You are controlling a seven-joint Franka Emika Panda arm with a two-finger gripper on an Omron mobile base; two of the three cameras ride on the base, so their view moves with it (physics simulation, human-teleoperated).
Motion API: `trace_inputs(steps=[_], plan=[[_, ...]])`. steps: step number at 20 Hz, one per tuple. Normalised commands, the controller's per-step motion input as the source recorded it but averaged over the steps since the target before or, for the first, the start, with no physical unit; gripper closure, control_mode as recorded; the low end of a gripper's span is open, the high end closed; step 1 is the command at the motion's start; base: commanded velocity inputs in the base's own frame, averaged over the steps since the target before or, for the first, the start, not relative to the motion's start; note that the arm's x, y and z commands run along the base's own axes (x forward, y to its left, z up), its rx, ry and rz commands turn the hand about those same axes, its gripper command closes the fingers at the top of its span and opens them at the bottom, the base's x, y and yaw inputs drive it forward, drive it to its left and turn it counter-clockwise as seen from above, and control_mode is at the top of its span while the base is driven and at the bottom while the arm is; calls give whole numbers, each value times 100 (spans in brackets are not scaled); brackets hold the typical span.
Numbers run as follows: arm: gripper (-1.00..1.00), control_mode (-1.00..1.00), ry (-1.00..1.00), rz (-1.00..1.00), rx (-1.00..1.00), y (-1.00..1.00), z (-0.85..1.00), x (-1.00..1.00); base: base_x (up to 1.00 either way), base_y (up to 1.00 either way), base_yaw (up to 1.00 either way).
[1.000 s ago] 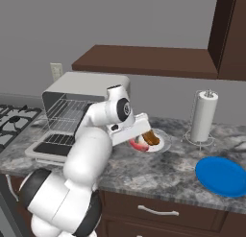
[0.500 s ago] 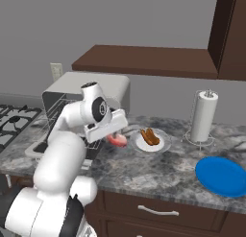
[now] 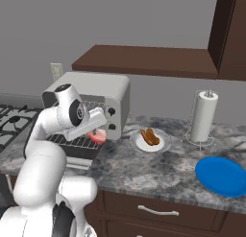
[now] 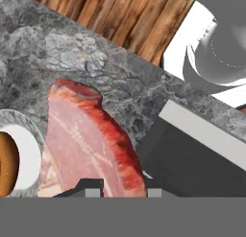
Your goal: Open the toaster oven door. Place the hotdog bun on the top rack in the toaster oven and place the steak on the bottom rack.
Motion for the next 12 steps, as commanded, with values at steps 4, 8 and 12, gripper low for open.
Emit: trace_inputs(steps=[4,8,12], plan=[[100,-100,-8,0,3,73,0,6,0,0,0],[100,-100,-3,0,4,61,0,21,0,0,0],[100,-100,-4,0,5,53,0,23,0,0,0]])
